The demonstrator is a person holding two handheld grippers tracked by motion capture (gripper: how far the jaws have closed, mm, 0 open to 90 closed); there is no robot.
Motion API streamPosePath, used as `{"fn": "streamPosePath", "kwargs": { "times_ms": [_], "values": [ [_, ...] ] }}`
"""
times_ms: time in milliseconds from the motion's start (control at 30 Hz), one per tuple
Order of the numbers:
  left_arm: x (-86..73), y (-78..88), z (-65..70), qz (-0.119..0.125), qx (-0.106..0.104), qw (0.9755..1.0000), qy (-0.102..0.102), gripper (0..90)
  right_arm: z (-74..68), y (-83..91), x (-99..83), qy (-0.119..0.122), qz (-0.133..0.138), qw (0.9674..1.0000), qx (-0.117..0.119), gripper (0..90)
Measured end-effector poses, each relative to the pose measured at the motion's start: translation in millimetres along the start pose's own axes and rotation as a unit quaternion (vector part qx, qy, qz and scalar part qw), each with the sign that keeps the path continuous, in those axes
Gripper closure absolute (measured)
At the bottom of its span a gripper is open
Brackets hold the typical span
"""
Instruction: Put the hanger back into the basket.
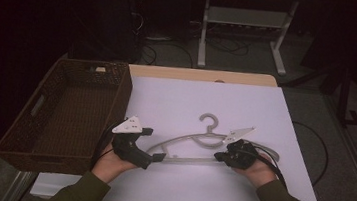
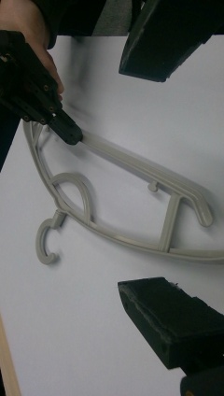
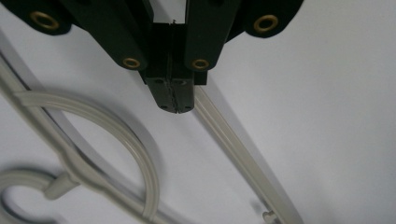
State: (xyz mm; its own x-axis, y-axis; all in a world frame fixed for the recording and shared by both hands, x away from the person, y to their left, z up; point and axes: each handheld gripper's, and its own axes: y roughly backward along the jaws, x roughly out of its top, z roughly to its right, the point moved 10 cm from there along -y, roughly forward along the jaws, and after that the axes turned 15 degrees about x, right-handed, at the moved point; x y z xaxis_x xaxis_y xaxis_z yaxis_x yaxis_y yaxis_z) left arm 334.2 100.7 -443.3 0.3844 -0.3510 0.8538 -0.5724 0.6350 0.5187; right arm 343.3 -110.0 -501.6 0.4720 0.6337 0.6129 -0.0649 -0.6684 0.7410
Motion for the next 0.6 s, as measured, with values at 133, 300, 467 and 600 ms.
{"fn": "streamPosePath", "kwargs": {
  "times_ms": [133, 300, 467, 600],
  "values": [
    [0.5, -5.0, -1.0, -0.001, 0.002, 1.0, -0.001, 0.0, -0.2, -3.5, -3.1, -0.004, -0.008, 1.0, 0.0, 89.2],
    [4.6, -21.4, -2.0, -0.007, 0.004, 0.9999, -0.007, 0.0, 0.7, -6.2, -4.9, -0.002, -0.013, 0.9999, 0.001, 89.2],
    [8.1, -44.8, -8.1, -0.024, 0.016, 0.9991, -0.029, 0.0, 1.0, -7.3, -6.0, -0.005, -0.014, 0.9999, 0.002, 89.2],
    [5.9, -71.3, -14.3, -0.051, 0.022, 0.9972, -0.05, 4.8, 1.2, -8.4, -6.4, -0.006, -0.016, 0.9999, 0.003, 89.3]
  ]
}}
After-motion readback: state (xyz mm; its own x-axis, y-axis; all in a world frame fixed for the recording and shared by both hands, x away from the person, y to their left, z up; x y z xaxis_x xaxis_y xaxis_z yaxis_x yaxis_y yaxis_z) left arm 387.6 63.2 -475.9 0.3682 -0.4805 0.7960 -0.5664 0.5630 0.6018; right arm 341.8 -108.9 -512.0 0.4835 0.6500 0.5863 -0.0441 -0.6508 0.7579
